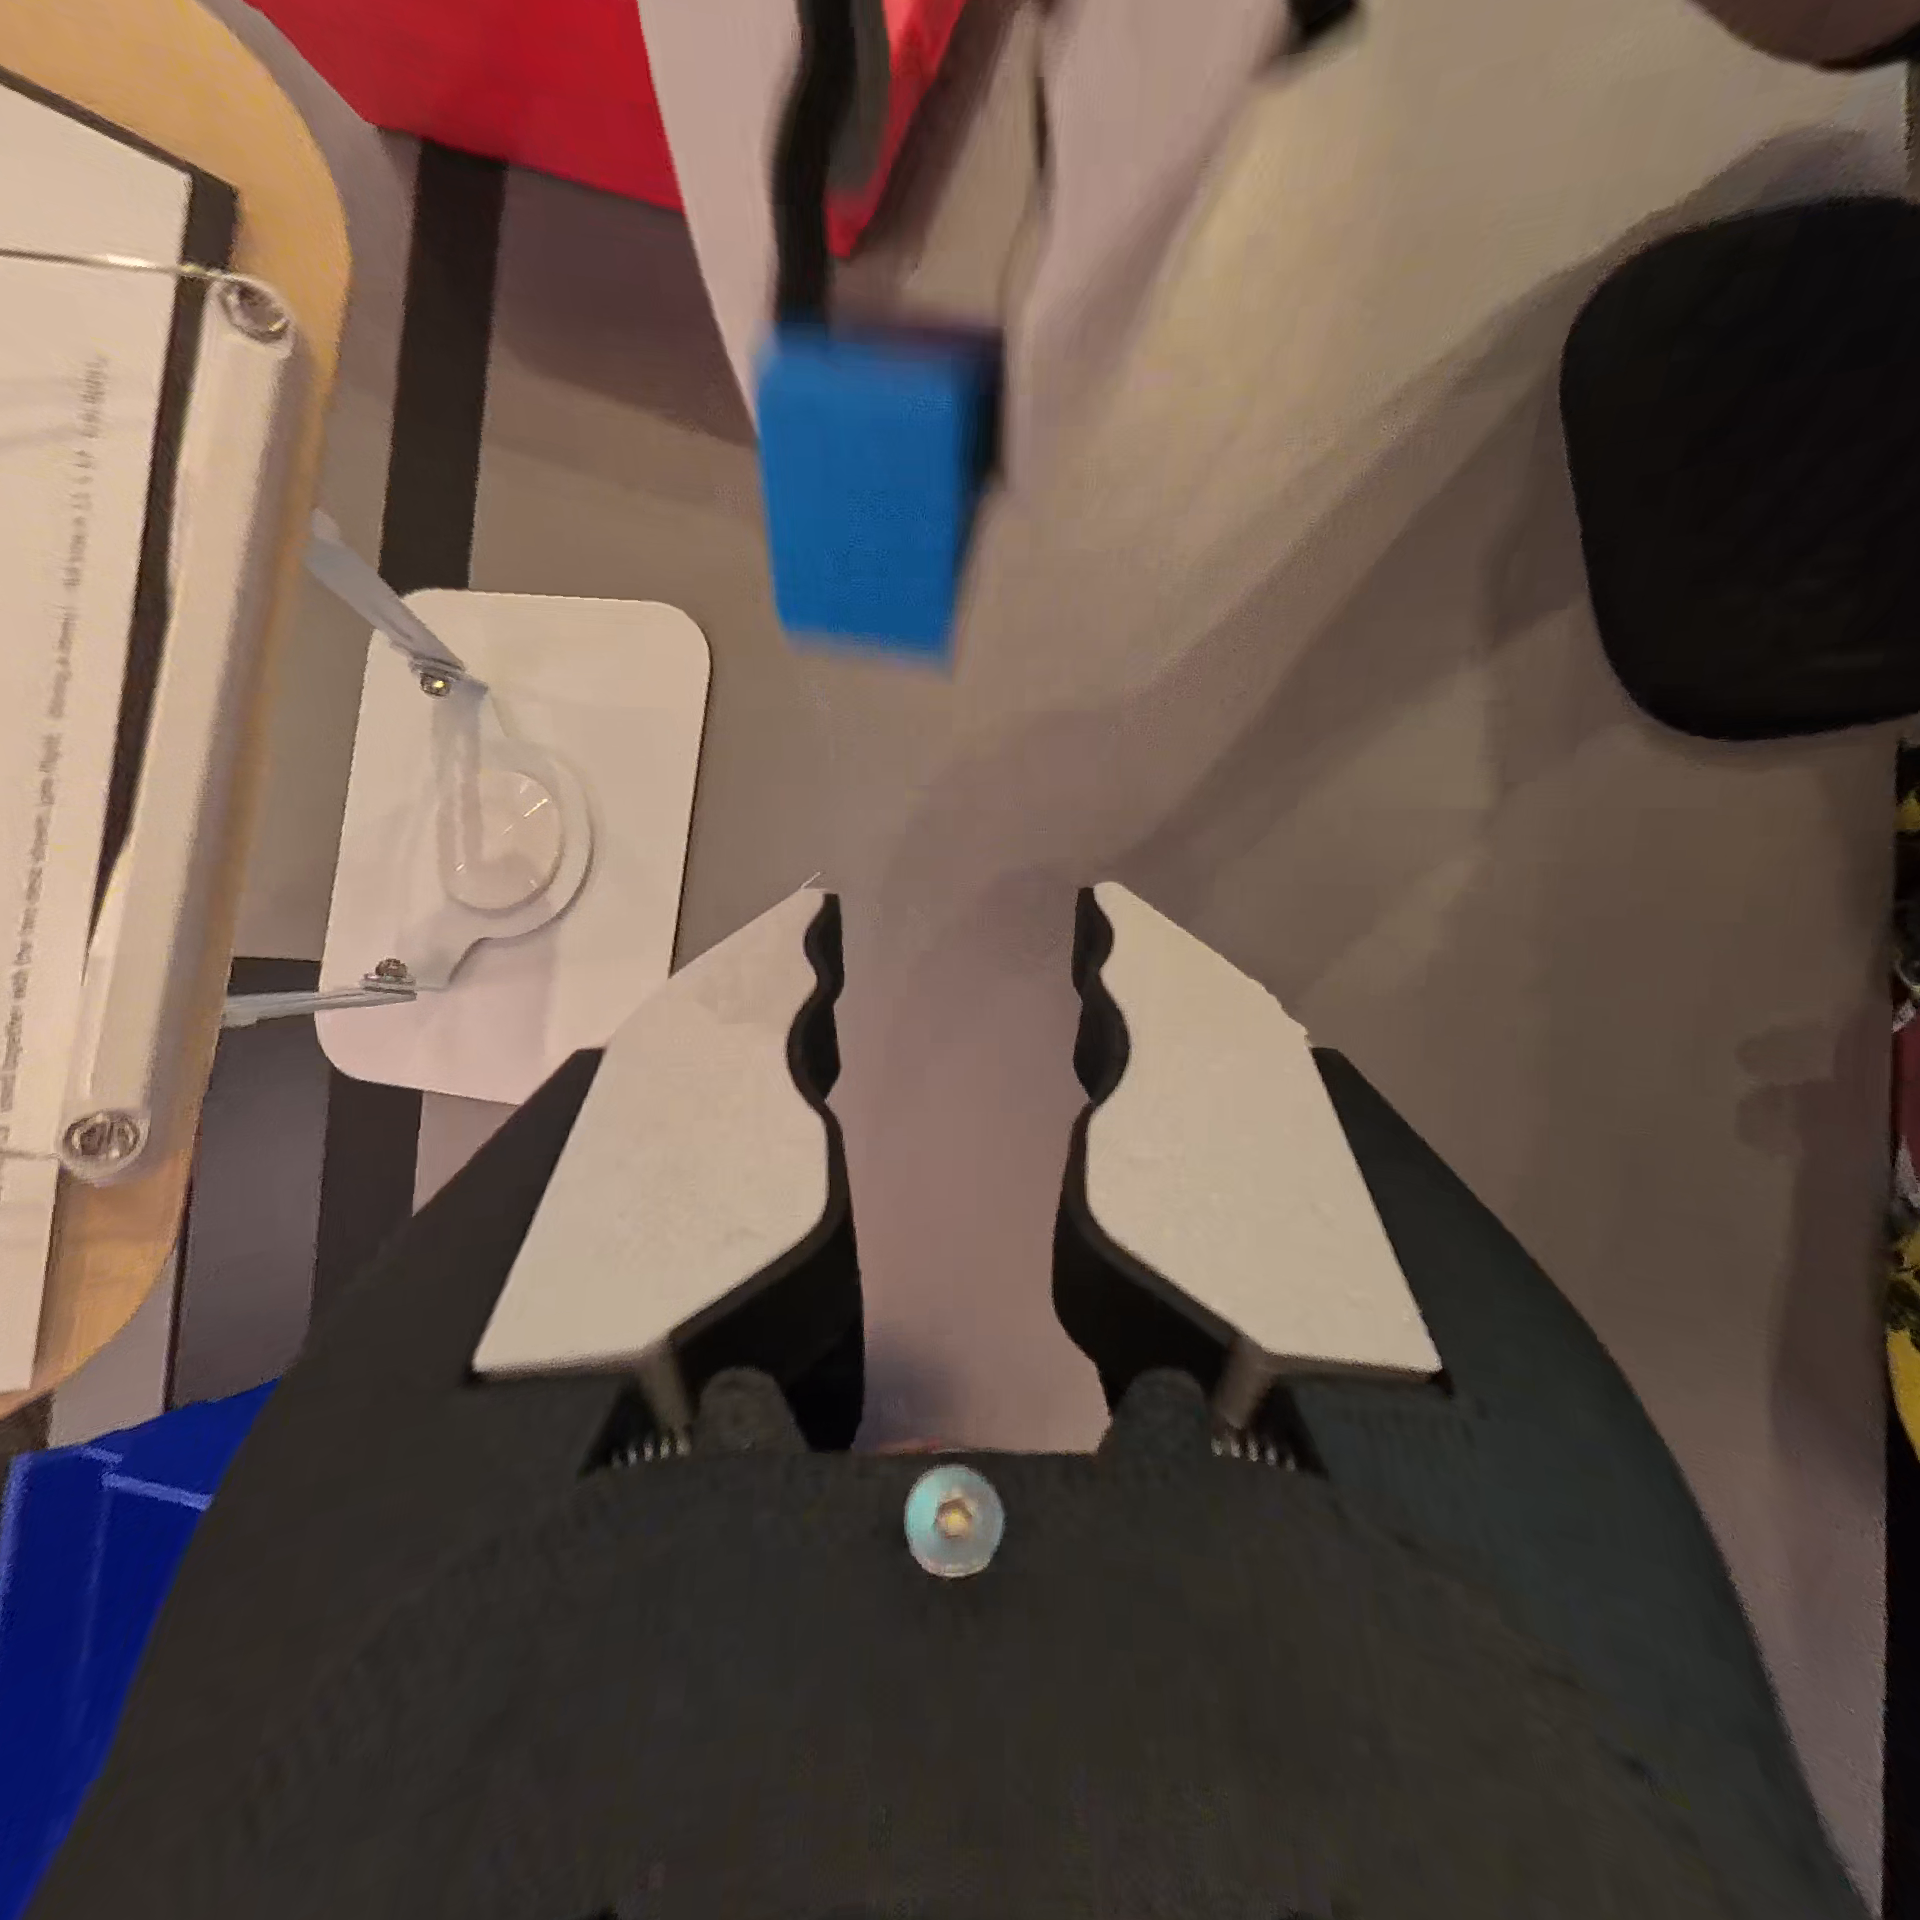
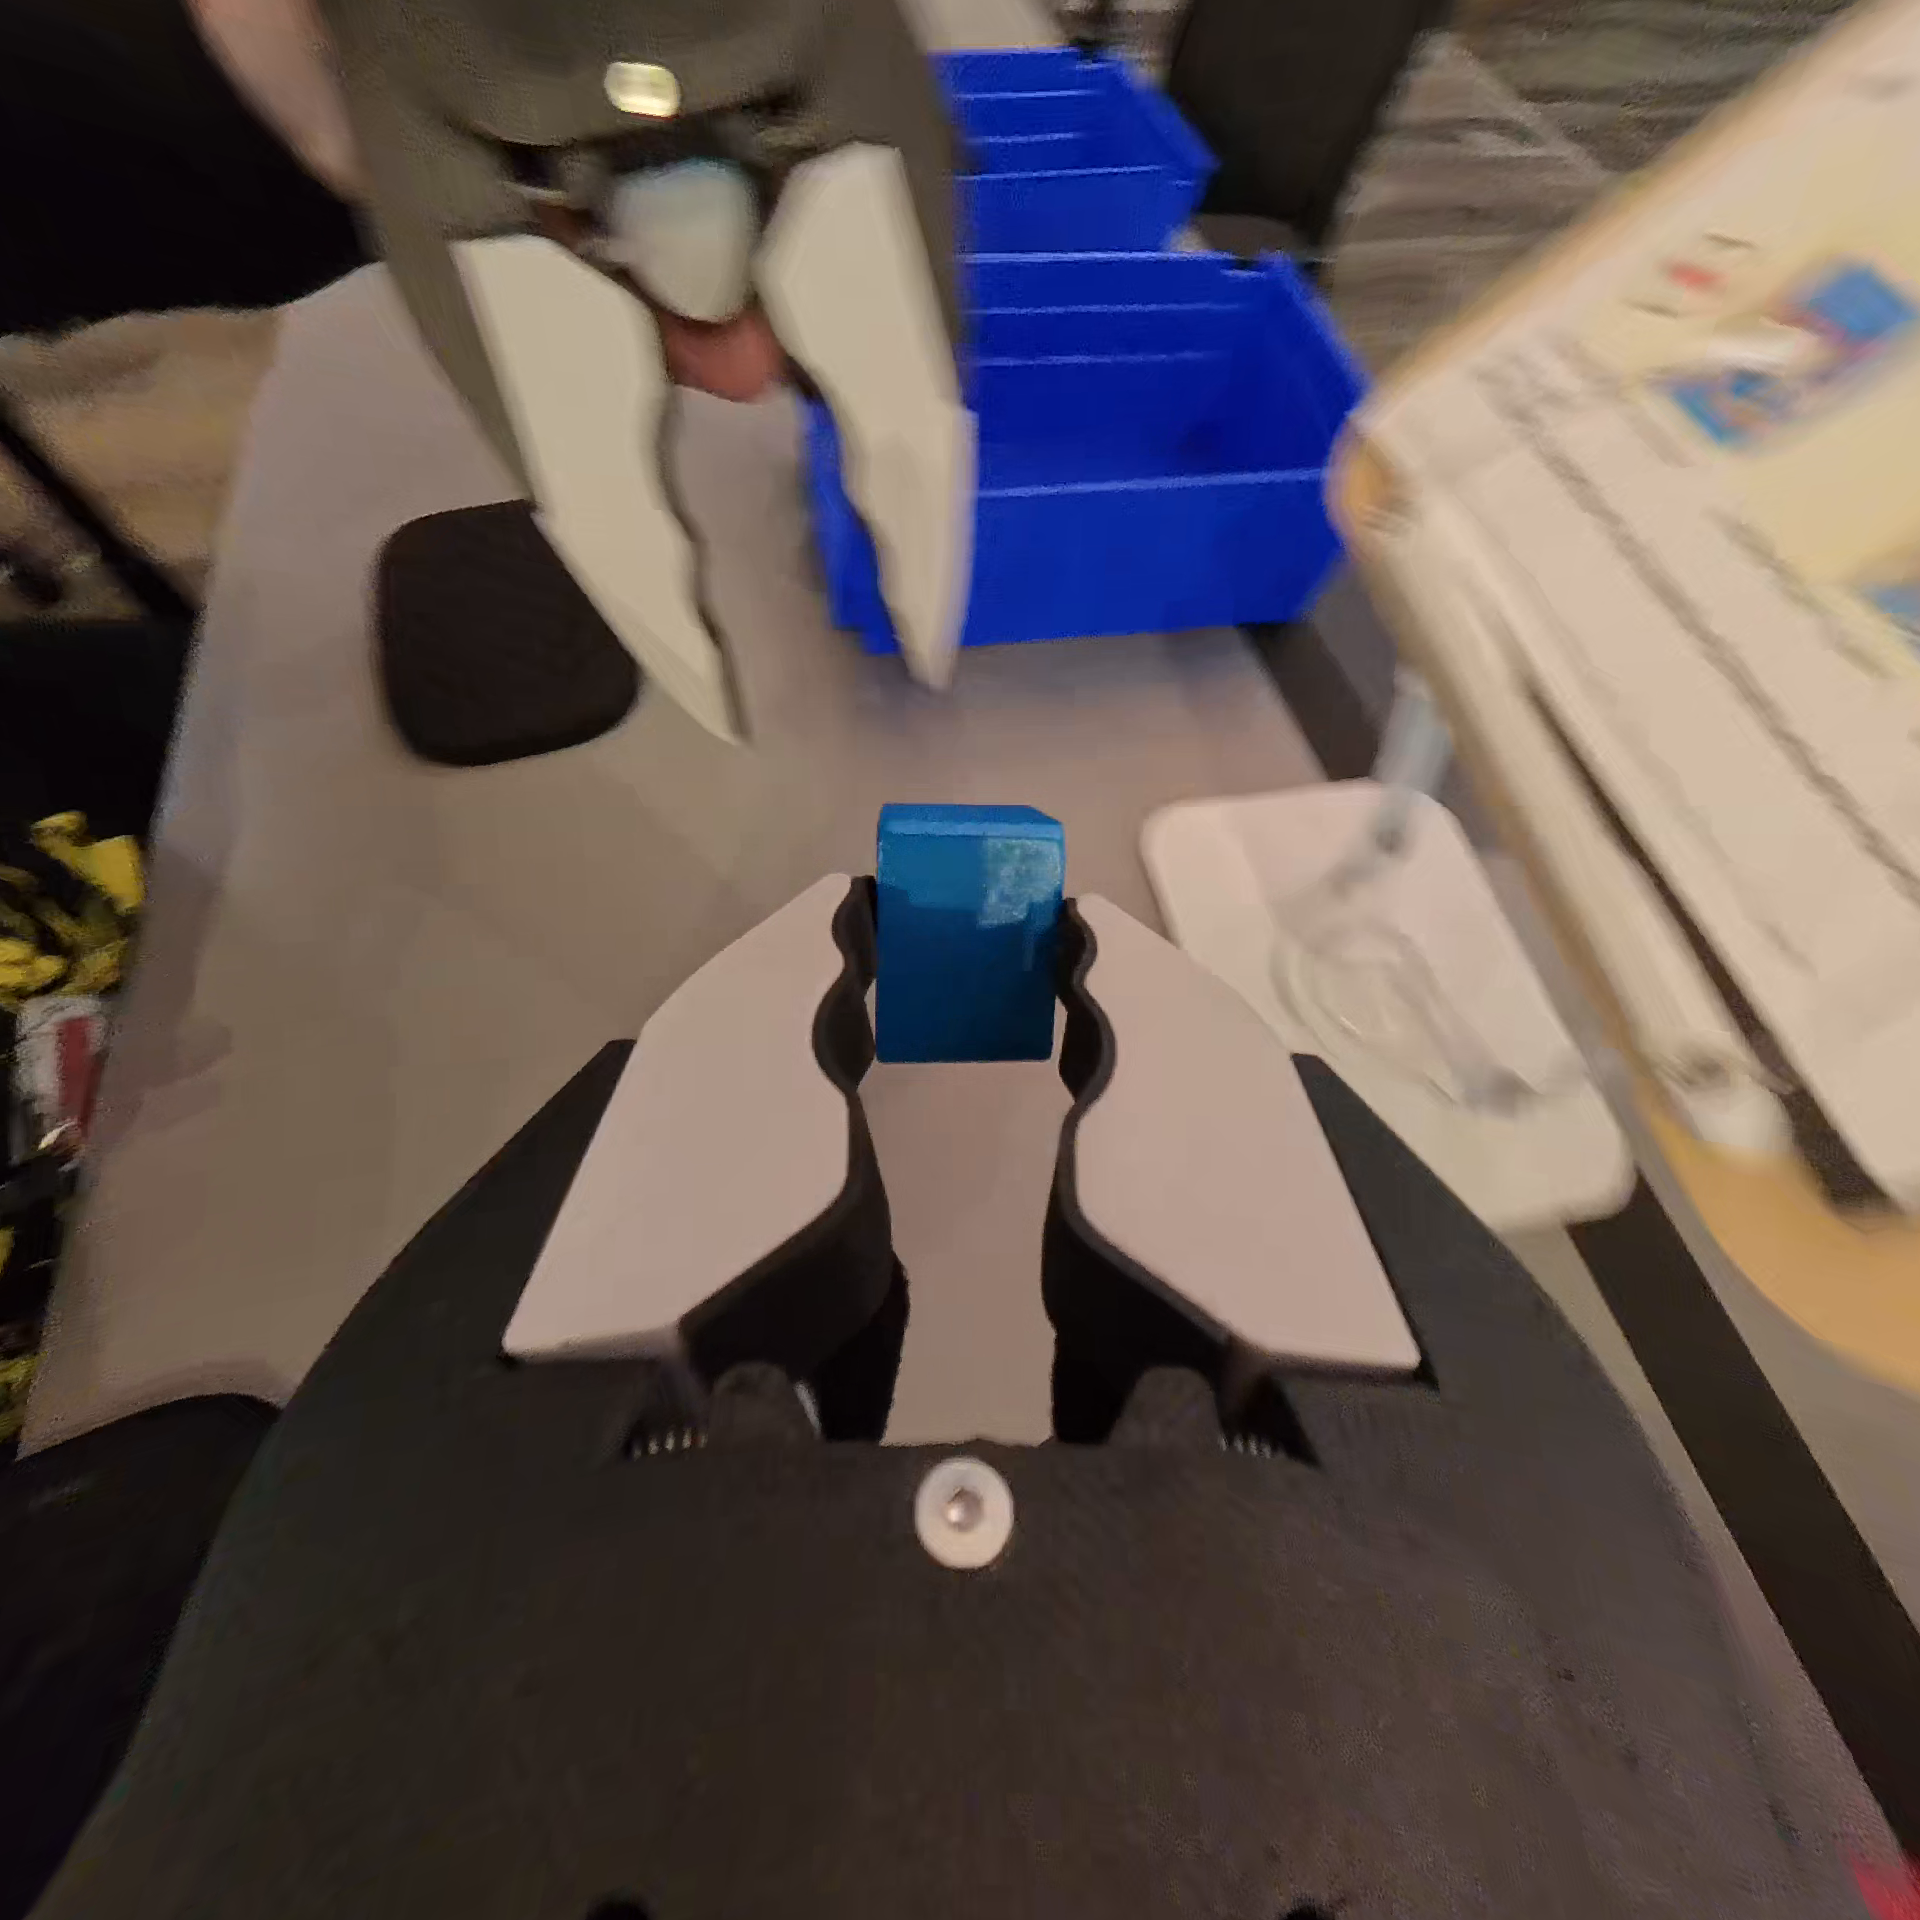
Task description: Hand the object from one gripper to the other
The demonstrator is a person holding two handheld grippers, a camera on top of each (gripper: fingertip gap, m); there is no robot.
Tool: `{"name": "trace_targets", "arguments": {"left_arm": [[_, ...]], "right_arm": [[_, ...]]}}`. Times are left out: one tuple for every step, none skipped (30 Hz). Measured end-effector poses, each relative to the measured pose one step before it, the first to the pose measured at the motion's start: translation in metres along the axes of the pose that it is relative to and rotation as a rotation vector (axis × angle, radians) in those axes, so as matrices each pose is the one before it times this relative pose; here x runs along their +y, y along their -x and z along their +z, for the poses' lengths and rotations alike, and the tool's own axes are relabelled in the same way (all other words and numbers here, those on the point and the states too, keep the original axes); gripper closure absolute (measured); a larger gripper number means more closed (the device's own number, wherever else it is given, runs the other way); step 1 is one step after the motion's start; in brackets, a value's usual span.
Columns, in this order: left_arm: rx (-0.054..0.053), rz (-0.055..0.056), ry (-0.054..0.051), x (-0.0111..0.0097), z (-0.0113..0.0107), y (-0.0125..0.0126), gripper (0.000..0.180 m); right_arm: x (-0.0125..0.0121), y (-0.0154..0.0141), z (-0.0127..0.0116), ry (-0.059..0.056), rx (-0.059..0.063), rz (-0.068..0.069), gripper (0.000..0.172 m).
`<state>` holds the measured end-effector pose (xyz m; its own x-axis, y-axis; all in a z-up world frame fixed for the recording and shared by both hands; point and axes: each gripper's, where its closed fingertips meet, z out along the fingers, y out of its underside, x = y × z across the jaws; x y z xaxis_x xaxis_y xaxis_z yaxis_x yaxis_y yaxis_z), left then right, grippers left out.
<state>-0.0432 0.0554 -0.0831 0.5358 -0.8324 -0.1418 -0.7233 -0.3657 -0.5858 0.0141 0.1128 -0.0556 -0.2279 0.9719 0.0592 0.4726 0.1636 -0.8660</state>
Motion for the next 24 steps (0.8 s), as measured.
{"name": "trace_targets", "arguments": {"left_arm": [[-0.0066, -0.0181, -0.0099, 0.00277, -0.00227, 0.00249, 0.14], [-0.0134, -0.0136, -0.0045, 0.0045, -0.0015, 0.00295, 0.141], [-0.0124, -0.0134, -0.0013, 0.00572, -0.00095, 0.0023, 0.146], [-0.0107, -0.0159, -0.0008, 0.00606, -0.00046, 0.00185, 0.148], [-0.0068, -0.0151, 0.006, 0.00699, 0.00024, 0.00123, 0.151], [-0.0099, -0.0143, 0.0072, 0.00695, 0.00069, 0.00165, 0.151], [0.0013, -0.0146, -0.0019, 0.00525, 0.0006, 0.00007, 0.151], [0.0074, -0.0166, -0.0118, 0.00359, 0.00027, -0.00074, 0.151], [0.005, -0.0161, -0.012, 0.00313, 0.00028, -0.00034, 0.152], [-0.0005, -0.0114, -0.0074, 0.00326, 0.00061, 0.00046, 0.153], [-0.0015, -0.0083, -0.0053, 0.00315, 0.00057, 0.00054, 0.153], [-0.0022, -0.0104, -0.0087, 0.00229, 0.00038, 0.00079, 0.153], [0.0013, -0.0112, -0.0094, 0.00203, 0.00013, 0.00025, 0.153], [0.0023, -0.007, -0.0059, 0.00228, -0.00002, 0.00011, 0.153], [0.0003, -0.0025, -0.0021, 0.00265, -0.0004, 0.00002, 0.153], [-0.0016, -0.0013, -0.0017, 0.00259, -0.00075, 0.00023, 0.153], [-0.0017, -0.0021, -0.0017, 0.00258, -0.001, 0.00033, 0.153], [-0.0013, -0.0019, -0.0006, 0.00274, -0.00107, 0.00058, 0.153], [-0.0008, -0.0021, -0.0021, 0.00242, -0.00112, 0.00052, 0.153], [0.0011, -0.0037, -0.0047, 0.00186, -0.00086, 0.00054, 0.153], [0.0026, -0.0031, -0.004, 0.00175, -0.0005, 0.00011, 0.153], [0.0006, -0.0004, -0.0001, 0.00202, -0.00019, 0.00028, 0.153], [-0.0003, 0.0015, 0.0008, 0.0021, 0.00003, 0.00018, 0.153], [0.0013, 0.0008, -0.0002, 0.00199, -0.00019, -0.00015, 0.153]], "right_arm": [[0.00991, -0.02253, -0.0199, 0.0001, 0.0715, 0.0461, 0.141], [0.01296, -0.02707, -0.0191, 0.0117, 0.0799, 0.0541, 0.141], [0.01572, -0.03182, -0.01704, 0.0241, 0.0922, 0.0636, 0.141], [0.01826, -0.03687, -0.01413, 0.0383, 0.1103, 0.0684, 0.141], [0.01939, -0.04022, -0.01033, 0.0459, 0.1269, 0.0665, 0.141], [0.01895, -0.03816, -0.00527, 0.0472, 0.1124, 0.0626, 0.141], [0.01743, -0.03349, -0.00015, 0.047, 0.0887, 0.057, 0.141], [0.01482, -0.02945, 0.00396, 0.0386, 0.0763, 0.0497, 0.141], [0.01244, -0.02419, 0.0075, 0.035, 0.0595, 0.0453, 0.141], [0.0111, -0.01874, 0.01, 0.0394, 0.0425, 0.0419, 0.141], [0.00782, -0.01339, 0.01048, 0.0323, 0.0294, 0.0334, 0.141], [0.0044, -0.01074, 0.0093, 0.0223, 0.0288, 0.0215, 0.141], [0.00391, -0.01065, 0.00817, 0.0284, 0.0368, 0.015, 0.141], [0.00259, -0.00909, 0.00692, 0.0269, 0.0294, 0.0169, 0.141], [0.00021, -0.00666, 0.00512, 0.015, 0.0181, 0.0167, 0.141], [0.00033, -0.0071, 0.00406, 0.0199, 0.0282, 0.0004, 0.141], [0.00182, -0.00803, 0.00435, 0.0329, 0.0373, -0.0099, 0.141], [0.00095, -0.00524, 0.00514, 0.0267, 0.0184, -0.005, 0.141], [0.00039, -0.00279, 0.00592, 0.0237, 0.0043, -0.0013, 0.141], [0.00107, -0.00307, 0.00597, 0.029, 0.0112, -0.0055, 0.141], [0.00047, -0.00247, 0.00551, 0.0249, 0.0113, -0.0043, 0.141], [0.00031, -0.0005, 0.0056, 0.0232, 0.0001, -0.0017, 0.141], [0.0009, -0.00024, 0.00585, 0.0273, 0.0006, -0.0069, 0.141], [0.00068, -0.00146, 0.00543, 0.0262, 0.011, -0.0104, 0.141]]}}
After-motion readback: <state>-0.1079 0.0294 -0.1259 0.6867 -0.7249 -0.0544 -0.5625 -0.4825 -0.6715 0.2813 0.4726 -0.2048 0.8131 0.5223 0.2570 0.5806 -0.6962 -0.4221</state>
